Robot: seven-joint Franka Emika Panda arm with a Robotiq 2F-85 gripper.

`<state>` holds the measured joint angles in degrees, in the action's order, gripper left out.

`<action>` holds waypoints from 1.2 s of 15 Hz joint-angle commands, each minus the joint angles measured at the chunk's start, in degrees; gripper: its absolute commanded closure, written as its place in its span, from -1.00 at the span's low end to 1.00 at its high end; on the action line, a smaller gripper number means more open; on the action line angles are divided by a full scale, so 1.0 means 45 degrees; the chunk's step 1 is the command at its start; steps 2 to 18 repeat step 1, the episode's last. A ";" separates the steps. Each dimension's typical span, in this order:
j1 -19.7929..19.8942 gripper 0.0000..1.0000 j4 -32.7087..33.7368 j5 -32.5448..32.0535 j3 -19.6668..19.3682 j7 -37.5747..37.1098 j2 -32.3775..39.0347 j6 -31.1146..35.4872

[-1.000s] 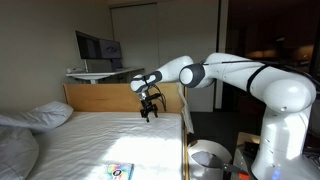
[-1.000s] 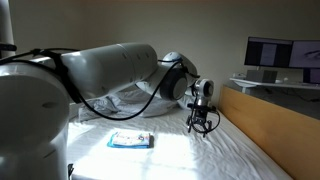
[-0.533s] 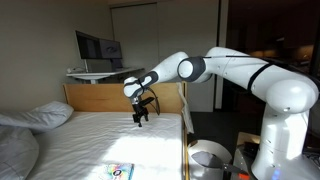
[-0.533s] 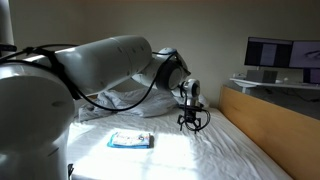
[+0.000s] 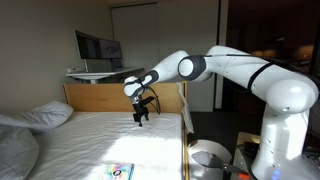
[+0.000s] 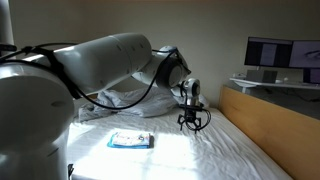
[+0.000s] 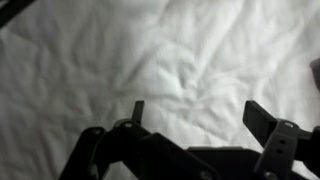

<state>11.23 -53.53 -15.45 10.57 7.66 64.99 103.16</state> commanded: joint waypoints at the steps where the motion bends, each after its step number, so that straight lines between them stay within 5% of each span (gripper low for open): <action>1: 0.0000 -1.00 0.0000 0.0000 0.0000 0.0000 0.0000 0.0000; 18: 0.0000 -1.00 0.0000 0.0000 0.0000 0.0000 0.0000 0.0000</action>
